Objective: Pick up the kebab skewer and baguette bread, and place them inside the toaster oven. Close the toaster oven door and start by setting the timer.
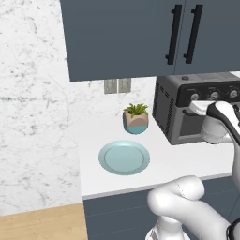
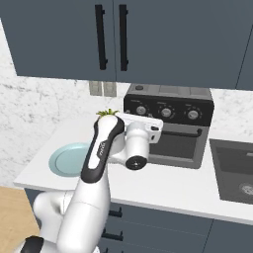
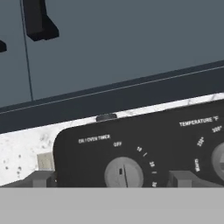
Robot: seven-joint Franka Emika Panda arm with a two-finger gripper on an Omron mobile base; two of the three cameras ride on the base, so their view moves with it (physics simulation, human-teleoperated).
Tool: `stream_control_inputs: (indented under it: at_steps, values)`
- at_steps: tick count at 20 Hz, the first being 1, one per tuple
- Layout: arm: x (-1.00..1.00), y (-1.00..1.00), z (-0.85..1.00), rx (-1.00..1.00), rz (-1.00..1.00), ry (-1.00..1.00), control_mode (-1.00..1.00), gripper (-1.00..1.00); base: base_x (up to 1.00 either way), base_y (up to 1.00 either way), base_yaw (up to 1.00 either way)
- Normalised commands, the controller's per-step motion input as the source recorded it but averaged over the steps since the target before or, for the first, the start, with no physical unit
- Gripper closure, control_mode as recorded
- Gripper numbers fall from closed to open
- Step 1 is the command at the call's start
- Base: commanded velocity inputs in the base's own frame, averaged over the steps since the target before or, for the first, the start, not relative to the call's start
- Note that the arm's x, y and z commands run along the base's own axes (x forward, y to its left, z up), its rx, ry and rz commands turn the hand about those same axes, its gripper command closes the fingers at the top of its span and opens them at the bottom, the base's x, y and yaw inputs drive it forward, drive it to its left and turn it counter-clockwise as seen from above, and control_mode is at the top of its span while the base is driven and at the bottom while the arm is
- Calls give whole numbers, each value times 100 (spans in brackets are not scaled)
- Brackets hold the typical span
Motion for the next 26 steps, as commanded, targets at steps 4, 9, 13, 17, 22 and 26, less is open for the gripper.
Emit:
stream_control_inputs:
  at_steps: [4, 9, 13, 17, 22, 26]
  values:
    - [14, 0, -6, 0, -6, 0, -100, -100, 0, 0, 0]
    - [1, 1, 0, -1, -3, 2, -100, -100, 0, 0, 0]
    - [0, 2, 0, -2, -2, 14, -100, -100, 0, 0, 0]
    - [0, 0, 0, -5, -1, 13, -100, -100, 0, 0, 0]
    - [0, -4, 3, 0, 1, 3, -100, -100, 0, 0, 0]
    - [0, -11, 14, 0, 2, 7, -100, -100, 0, 0, 0]
